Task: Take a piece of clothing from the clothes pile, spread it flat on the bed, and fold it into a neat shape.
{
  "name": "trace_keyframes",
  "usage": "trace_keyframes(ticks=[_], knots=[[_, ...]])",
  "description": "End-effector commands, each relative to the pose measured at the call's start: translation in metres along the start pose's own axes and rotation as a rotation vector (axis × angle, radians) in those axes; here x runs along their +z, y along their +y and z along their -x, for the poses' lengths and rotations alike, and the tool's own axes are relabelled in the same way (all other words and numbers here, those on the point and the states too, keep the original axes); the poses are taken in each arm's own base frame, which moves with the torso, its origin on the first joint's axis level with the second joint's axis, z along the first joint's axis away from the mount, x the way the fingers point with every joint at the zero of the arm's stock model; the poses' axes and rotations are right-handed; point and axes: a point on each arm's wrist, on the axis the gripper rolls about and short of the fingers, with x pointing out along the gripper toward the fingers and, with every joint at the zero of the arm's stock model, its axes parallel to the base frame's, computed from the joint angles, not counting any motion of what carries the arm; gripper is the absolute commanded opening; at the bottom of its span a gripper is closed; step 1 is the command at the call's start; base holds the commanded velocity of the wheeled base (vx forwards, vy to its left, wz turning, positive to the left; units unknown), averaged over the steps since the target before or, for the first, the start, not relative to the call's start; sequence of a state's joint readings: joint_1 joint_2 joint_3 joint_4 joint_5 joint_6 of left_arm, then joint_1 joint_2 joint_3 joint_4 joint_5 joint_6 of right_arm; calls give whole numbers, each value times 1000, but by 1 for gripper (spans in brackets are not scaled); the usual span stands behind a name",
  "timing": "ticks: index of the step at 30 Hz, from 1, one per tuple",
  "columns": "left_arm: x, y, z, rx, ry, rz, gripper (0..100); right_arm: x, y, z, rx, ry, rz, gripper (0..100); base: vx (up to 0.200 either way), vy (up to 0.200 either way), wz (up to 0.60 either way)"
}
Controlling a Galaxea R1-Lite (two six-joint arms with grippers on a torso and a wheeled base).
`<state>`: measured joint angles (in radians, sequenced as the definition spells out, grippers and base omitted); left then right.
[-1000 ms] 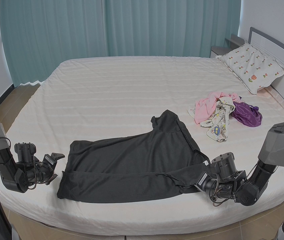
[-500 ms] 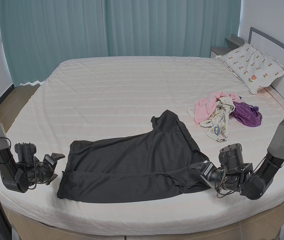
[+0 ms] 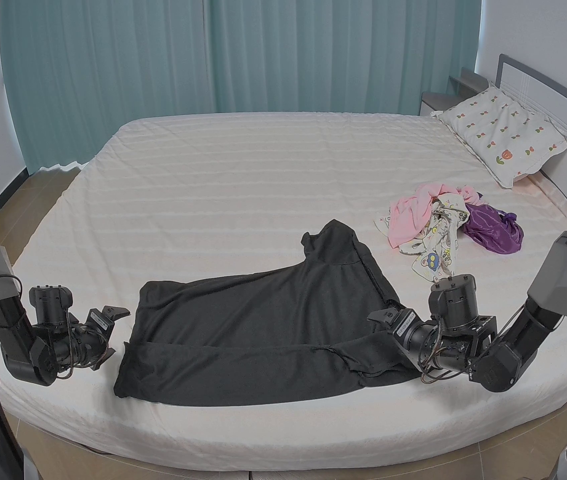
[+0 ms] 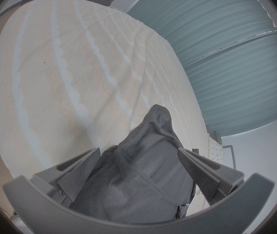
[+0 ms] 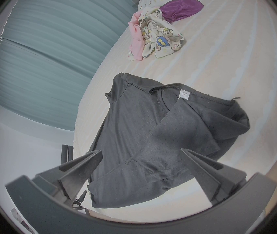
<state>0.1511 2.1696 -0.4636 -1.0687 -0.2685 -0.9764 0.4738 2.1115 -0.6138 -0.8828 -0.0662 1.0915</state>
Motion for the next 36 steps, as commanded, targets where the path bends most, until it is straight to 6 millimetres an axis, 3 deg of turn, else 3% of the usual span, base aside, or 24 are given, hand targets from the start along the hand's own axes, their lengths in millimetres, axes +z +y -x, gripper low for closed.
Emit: trace_keyframes(ticks=[1, 6, 17, 23, 27, 32, 36], knots=[[0, 0, 0, 1, 0, 1, 100, -10, -12, -19, -38, 24, 4, 100, 0, 0, 0], [0, 0, 0, 0, -1, 1, 100, -18, -27, -33, -84, 35, 15, 100, 0, 0, 0], [0, 0, 0, 0, -1, 1, 100, -6, -48, -27, -143, 14, 39, 100, 0, 0, 0], [0, 0, 0, 1, 0, 1, 100, 2, -39, -12, -111, -13, 40, 100, 0, 0, 0], [0, 0, 0, 1, 0, 1, 100, 18, -32, -1, -80, -61, 44, 100, 0, 0, 0], [0, 0, 0, 1, 0, 1, 100, 30, -35, -4, -77, -83, 46, 100, 0, 0, 0], [0, 1, 0, 3, 1, 2, 100, 30, -38, -25, -85, -73, 49, 100, 0, 0, 0]])
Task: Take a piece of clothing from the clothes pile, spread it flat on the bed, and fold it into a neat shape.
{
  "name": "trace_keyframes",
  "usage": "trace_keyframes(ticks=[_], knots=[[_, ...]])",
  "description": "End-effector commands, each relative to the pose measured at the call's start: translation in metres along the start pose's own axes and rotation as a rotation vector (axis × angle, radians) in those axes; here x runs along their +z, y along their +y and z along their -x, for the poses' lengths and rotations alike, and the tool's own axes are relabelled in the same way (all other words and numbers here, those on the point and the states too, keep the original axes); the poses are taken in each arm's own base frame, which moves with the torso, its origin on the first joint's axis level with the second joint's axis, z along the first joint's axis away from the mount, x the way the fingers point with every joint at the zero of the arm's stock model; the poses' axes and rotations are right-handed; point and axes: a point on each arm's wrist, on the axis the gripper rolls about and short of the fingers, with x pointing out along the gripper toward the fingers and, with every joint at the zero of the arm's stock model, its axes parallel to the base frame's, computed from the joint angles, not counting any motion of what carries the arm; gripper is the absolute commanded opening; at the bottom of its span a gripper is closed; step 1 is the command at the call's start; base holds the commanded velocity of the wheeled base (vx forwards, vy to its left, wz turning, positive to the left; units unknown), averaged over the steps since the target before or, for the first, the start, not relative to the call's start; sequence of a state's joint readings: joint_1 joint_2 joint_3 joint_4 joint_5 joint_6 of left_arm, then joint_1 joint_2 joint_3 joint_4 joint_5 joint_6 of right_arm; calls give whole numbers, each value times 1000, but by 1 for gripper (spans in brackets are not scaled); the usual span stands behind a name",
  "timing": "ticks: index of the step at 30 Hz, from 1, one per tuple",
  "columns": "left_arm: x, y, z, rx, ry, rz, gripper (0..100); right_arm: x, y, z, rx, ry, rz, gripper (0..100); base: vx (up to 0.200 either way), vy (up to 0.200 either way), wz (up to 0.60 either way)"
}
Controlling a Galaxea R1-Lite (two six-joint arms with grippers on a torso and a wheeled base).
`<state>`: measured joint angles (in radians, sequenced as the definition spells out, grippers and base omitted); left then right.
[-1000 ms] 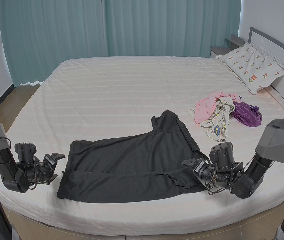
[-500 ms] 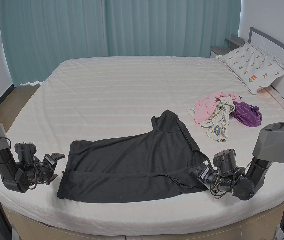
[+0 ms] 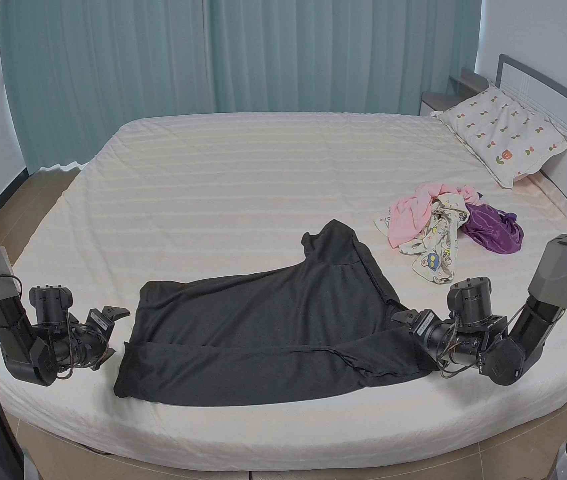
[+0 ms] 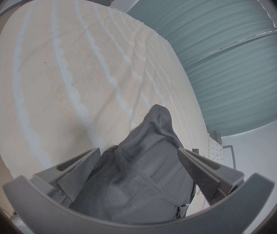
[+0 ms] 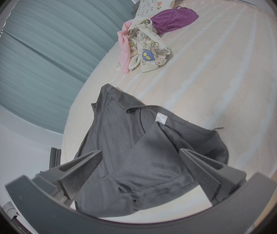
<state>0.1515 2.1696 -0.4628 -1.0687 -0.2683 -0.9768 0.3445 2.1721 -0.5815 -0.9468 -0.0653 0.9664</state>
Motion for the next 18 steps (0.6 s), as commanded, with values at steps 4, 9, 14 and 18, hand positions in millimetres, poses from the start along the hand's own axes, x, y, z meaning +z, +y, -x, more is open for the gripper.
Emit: trace_keyframes(ticks=[4, 9, 14, 18], knots=[[0, 1, 0, 3, 2, 1, 100, 1, -1, -34, 0, -1, 19, 100, 0, 0, 0], [0, 0, 0, 1, 1, 1, 100, -4, -8, -52, -5, 33, 66, 100, 0, 0, 0], [0, 0, 0, 1, 1, 1, 100, -5, -10, -54, -11, 38, 67, 0, 0, 0, 0], [0, 0, 0, 1, 1, 1, 100, 1, -15, -58, -18, 27, 67, 0, 0, 0, 0]])
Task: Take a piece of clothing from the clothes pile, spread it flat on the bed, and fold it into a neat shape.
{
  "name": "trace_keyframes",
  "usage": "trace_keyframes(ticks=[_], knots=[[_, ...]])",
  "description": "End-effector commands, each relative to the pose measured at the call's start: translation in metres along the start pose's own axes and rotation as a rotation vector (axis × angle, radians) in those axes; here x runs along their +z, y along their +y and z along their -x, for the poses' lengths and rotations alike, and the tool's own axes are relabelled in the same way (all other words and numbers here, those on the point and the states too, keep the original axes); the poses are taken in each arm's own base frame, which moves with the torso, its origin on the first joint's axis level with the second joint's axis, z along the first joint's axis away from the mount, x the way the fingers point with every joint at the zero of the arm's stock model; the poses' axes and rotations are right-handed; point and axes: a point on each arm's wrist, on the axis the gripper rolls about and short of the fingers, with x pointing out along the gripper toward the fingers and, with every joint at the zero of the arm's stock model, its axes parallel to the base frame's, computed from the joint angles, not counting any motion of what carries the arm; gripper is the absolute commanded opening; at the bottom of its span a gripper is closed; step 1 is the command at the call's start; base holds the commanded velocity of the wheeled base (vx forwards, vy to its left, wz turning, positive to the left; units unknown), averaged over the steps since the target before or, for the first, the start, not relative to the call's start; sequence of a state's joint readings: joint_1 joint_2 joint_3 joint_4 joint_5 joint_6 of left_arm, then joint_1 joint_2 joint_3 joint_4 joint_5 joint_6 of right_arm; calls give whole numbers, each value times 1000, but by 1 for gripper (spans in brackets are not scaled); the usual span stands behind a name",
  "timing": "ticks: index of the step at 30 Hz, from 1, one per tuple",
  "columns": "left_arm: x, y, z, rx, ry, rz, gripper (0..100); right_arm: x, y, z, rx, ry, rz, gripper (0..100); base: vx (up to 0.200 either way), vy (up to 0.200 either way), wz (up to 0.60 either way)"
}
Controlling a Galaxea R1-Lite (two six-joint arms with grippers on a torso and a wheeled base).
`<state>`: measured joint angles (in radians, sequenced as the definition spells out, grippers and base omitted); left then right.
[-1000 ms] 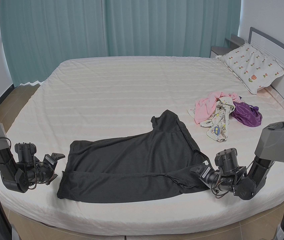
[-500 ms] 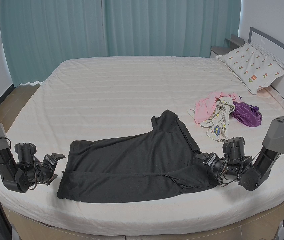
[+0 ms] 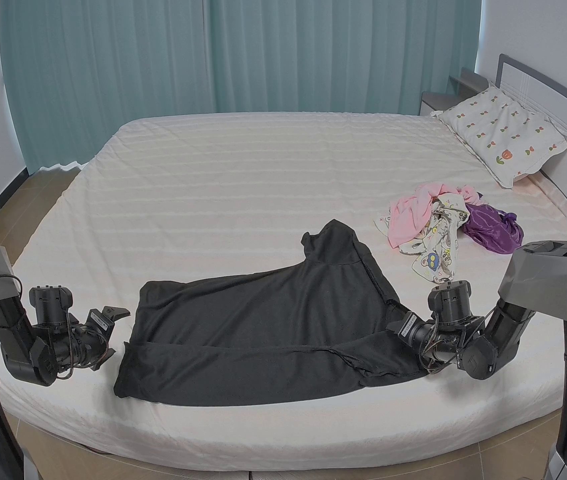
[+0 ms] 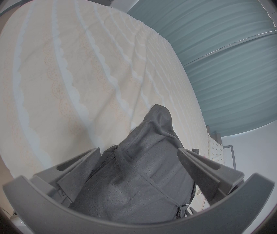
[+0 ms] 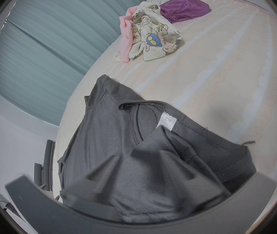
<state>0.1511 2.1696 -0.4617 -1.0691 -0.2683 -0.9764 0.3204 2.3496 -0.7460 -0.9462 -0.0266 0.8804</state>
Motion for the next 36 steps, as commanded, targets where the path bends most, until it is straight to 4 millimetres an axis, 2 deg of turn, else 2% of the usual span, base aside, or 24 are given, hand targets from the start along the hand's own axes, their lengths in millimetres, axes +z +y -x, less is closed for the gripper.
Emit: trace_keyframes(ticks=[1, 15, 24, 25, 32, 36], knots=[[0, 0, 0, 1, 0, 1, 100, 2, -8, -6, -21, -2, -9, 0, 0, 0, 0], [0, 0, 0, 1, 0, 1, 100, 22, -8, -6, 8, -67, -34, 0, 0, 0, 0], [0, -1, 0, -3, -1, -1, 100, 26, -1, 14, 58, -95, -81, 0, 0, 0, 0], [0, -1, 0, -3, -1, -1, 100, 25, -1, 14, 60, -96, -84, 100, 0, 0, 0], [2, -2, 0, -5, -10, 3, 100, 18, -5, 35, 113, -133, -93, 100, 0, 0, 0], [1, -1, 1, -1, -8, 3, 100, 18, -7, 38, 112, -134, -97, 100, 0, 0, 0]])
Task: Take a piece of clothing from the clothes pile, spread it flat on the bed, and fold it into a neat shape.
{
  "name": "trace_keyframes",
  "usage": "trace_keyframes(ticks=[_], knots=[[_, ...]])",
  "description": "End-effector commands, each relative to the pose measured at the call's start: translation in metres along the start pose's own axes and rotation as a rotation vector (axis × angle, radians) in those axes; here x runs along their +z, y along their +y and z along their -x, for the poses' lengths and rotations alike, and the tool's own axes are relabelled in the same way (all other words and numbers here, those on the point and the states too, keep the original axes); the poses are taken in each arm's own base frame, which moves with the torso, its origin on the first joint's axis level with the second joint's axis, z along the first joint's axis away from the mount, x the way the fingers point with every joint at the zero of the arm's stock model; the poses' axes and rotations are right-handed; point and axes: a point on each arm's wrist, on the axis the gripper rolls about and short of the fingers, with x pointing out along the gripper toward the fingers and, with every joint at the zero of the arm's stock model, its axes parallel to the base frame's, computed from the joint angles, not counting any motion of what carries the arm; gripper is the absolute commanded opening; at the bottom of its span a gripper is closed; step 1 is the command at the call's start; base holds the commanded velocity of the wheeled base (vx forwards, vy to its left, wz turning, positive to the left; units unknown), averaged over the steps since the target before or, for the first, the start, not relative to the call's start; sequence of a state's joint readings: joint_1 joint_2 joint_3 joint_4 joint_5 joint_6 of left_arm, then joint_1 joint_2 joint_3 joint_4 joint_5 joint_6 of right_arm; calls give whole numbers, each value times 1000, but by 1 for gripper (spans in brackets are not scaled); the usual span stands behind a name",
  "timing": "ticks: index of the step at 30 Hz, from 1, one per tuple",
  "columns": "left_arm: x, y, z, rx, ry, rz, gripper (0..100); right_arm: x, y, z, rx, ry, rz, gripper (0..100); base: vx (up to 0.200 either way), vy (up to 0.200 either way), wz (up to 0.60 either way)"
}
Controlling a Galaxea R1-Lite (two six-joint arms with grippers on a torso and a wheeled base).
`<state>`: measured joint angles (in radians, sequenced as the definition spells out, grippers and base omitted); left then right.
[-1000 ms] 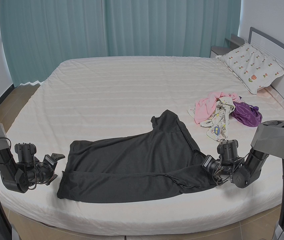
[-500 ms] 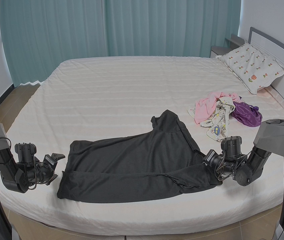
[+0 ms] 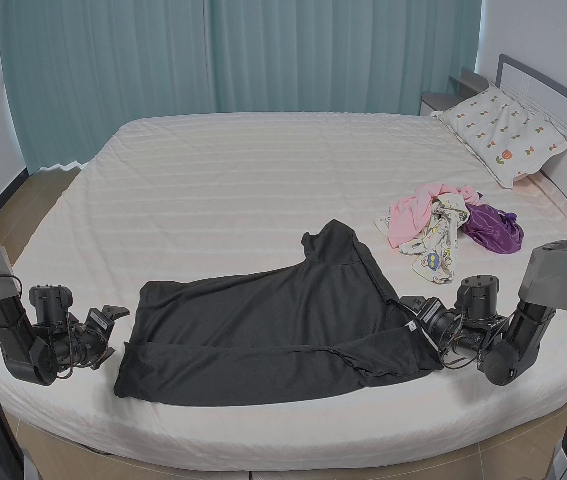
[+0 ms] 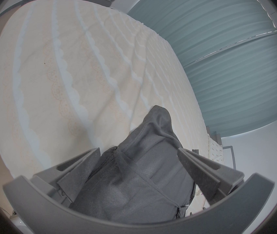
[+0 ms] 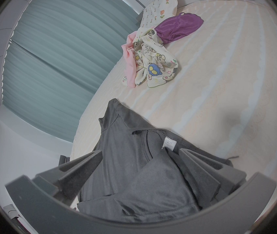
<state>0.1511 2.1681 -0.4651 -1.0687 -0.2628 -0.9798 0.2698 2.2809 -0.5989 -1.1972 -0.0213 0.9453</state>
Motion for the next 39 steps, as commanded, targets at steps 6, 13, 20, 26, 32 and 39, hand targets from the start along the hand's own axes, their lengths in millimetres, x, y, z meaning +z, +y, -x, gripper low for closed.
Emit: trace_keyframes(ticks=[6, 13, 20, 26, 32, 39], knots=[[0, 0, 2, 0, -3, 3, 100, 1, 1, 9, 2, 0, -4, 100, 200, 0, 0], [1, 0, 0, 0, -3, 5, 100, 1, 2, 9, 2, 2, -56, 100, 171, 0, 0], [1, 0, 0, -1, -3, 7, 100, -1, 1, 9, -1, 6, -55, 100, 0, 0, 0], [2, 0, 0, -4, -4, 7, 100, -1, 0, 8, -5, 9, -56, 100, 0, 0, 0], [2, 0, -1, -3, -6, 3, 100, -2, 0, 8, -6, 11, -55, 100, 0, 0, 0], [12, -15, -7, -56, -43, -22, 100, -2, 0, 8, -4, 11, -53, 100, 0, 0, 0]])
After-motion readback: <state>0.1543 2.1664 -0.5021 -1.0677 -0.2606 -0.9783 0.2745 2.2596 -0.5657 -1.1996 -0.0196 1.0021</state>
